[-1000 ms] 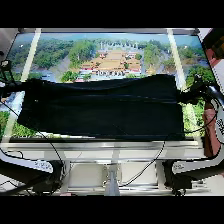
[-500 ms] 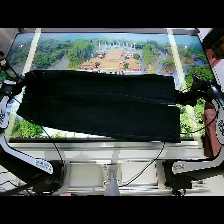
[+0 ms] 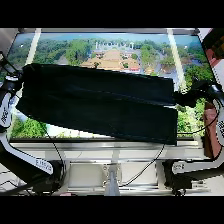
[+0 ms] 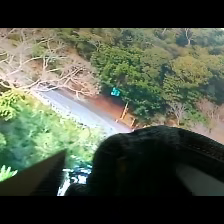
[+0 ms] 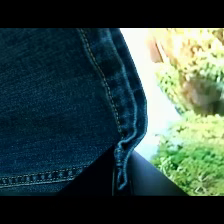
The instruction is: Fold the clothes and pants, and hang the long-sleeved shirts on hangers.
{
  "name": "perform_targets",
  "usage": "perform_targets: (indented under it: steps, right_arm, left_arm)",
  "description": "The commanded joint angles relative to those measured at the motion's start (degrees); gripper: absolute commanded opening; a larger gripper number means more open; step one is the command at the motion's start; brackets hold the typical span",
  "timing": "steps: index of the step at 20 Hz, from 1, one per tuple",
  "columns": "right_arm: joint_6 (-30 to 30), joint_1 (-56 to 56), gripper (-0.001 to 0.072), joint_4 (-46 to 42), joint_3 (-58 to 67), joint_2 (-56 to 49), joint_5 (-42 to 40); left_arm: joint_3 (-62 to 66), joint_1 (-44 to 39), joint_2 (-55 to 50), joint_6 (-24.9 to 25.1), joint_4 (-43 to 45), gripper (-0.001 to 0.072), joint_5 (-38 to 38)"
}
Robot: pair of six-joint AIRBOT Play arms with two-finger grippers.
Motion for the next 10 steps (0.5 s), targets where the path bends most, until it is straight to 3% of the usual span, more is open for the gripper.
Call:
perform_targets:
  steps: [1,6,7,8,9,10]
  right_arm:
    - [0.0,0.2,0.0017,0.5,0.0,0.0,-3.8]
    - [0.1,4.3,0.0022,0.0,-0.1,0.1,2.7]
    - [0.0,5.0,0.0131,-0.5,-0.1,0.1,4.0]
    - [0.0,5.3,0.0373,-1.4,0.1,0.1,4.2]
    - [0.0,5.4,0.0536,-2.7,0.5,0.1,3.8]
    - [0.0,5.4,0.0550,-3.8,1.1,0.1,2.3]
  left_arm:
    - [0.1,-0.1,0.7,-0.4,-0.2,0.0686,-0.1]
    - [0.1,0.0,4.1,-0.3,-0.1,0.0686,-1.8]
    - [0.1,0.3,5.1,-0.3,0.4,0.0686,-3.2]
    - [0.1,0.7,6.3,-0.4,2.5,0.0686,-5.6]
    - [0.1,1.4,7.6,-0.4,5.2,0.0686,-8.9]
    - [0.1,2.3,9.2,-0.4,8.6,0.0685,-13.5]
